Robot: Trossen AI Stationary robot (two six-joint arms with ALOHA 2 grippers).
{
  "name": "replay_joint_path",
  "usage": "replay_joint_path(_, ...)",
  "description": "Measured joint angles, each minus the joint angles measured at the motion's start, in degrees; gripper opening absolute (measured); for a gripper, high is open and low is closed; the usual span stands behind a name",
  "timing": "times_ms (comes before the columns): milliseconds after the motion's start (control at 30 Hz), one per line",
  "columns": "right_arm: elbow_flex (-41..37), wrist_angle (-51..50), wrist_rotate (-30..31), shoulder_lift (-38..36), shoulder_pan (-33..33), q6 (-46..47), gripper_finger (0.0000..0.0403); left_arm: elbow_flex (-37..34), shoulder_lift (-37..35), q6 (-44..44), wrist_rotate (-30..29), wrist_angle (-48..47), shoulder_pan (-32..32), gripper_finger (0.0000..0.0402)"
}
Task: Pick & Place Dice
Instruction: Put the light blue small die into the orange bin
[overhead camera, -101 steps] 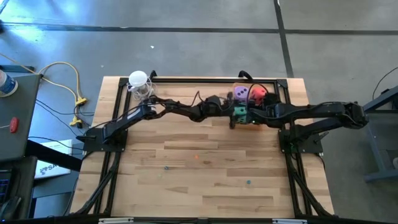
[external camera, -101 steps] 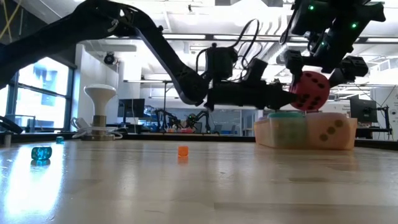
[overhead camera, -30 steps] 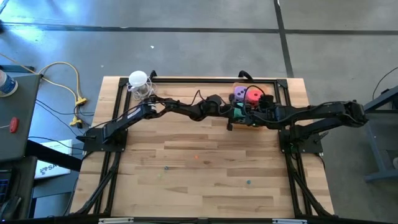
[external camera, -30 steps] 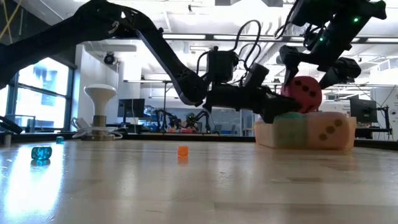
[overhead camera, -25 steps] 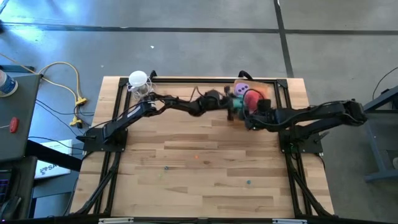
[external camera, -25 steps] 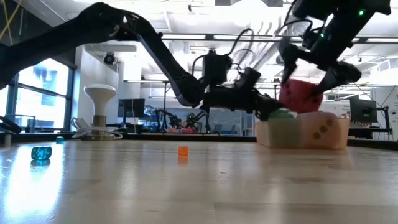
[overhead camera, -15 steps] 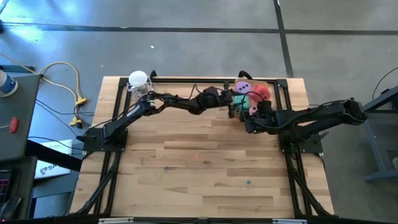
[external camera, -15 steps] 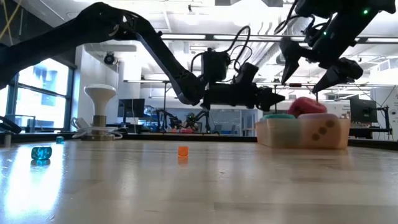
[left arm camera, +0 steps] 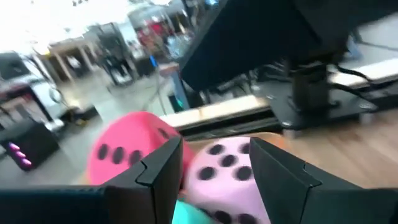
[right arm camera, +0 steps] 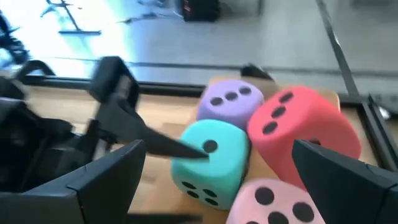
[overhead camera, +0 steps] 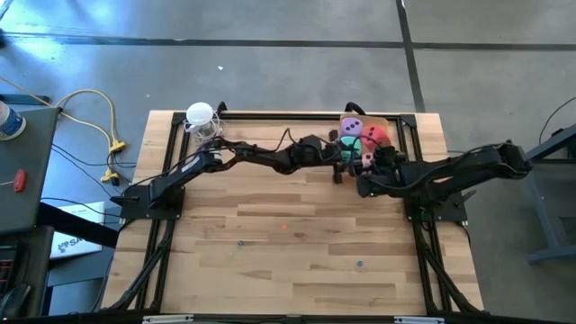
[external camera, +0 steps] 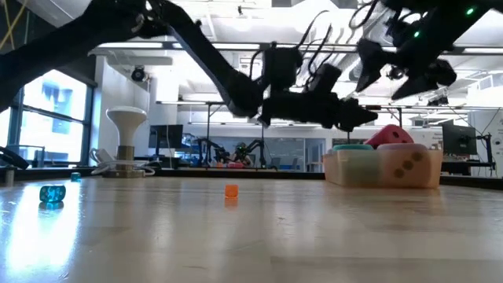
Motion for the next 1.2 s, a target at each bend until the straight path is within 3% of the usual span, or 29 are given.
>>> replay_joint_path(167,0.08,0.00,1.85,-2.96,5.05,-5.51,0.0398,-0.48,-6.17,-0.04,-0.87,-17.65,-1.47,0.0179)
replay_joint_path(433,0.10,0.02,3.77,-6.46,13.57,-7.03,0.0398,-0.46,-18.74,5.78,-10.56,-46.72,-4.08,0.0179)
replay_joint_path(667,0.10,1.31,4.21,-6.03,22.02,-10.19,0.0398,-0.44,-28.48,6.59,-11.80,-79.52,-6.83,0.0179)
replay_joint_path(800,0.10,3.59,3.95,-5.30,25.41,-11.90,0.0398,-0.73,-32.18,1.45,-9.78,-97.07,-7.60,0.0178)
replay_joint_path(1067,0.10,6.96,-5.60,-4.83,26.68,-10.95,0.0398,-4.15,-33.06,-10.83,-4.53,-121.67,-9.17,0.0178)
replay_joint_path(1200,0.10,13.79,-7.13,-3.58,26.37,-13.05,0.0398,-8.35,-33.53,-16.98,-4.60,-126.76,-11.36,0.0178)
